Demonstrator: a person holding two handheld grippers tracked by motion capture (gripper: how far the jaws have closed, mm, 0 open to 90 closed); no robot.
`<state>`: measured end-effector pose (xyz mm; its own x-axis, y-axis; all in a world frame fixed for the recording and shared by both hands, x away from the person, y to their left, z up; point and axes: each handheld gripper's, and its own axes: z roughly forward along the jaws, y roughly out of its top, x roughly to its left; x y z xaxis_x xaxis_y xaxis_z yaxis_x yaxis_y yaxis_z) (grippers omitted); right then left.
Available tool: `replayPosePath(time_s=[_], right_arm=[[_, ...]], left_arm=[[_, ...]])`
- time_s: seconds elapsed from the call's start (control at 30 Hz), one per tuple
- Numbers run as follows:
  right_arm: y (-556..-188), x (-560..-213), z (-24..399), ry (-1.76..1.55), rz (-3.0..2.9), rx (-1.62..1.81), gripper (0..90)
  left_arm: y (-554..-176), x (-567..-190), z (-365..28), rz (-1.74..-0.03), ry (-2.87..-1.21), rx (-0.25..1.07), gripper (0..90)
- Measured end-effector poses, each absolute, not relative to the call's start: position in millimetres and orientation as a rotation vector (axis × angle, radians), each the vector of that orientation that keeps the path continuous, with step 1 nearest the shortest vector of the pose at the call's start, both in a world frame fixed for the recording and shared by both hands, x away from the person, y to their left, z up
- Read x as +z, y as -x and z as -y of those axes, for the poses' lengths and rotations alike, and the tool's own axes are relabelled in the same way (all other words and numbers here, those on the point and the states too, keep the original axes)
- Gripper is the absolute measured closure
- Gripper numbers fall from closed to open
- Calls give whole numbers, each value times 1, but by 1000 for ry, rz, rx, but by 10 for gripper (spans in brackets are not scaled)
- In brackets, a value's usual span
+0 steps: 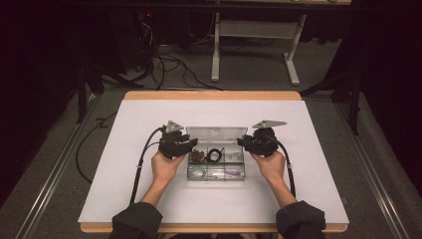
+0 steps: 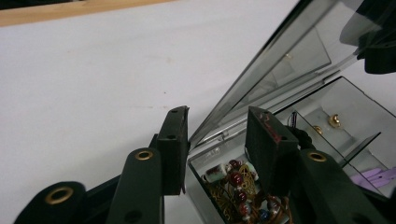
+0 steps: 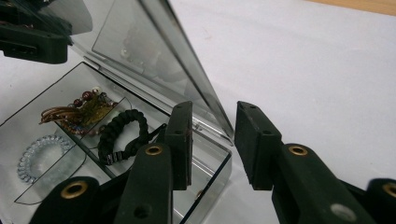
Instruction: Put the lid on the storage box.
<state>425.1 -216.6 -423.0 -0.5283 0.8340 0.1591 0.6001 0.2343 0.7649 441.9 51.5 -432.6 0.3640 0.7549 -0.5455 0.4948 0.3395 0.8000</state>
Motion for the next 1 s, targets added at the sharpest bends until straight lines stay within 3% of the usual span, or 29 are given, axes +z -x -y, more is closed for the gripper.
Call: replayPosePath(time_s=[0.7,1.0], right_arm=[[-412,-427,224,-1340,-2232,1222,674],[-404,-428,232,-1335,-2249,1242,811]], left_arm=[[-437,-439,-53,-1288,-1310,237,585],[-437,-439,-54,-1295,-1307,237,597]])
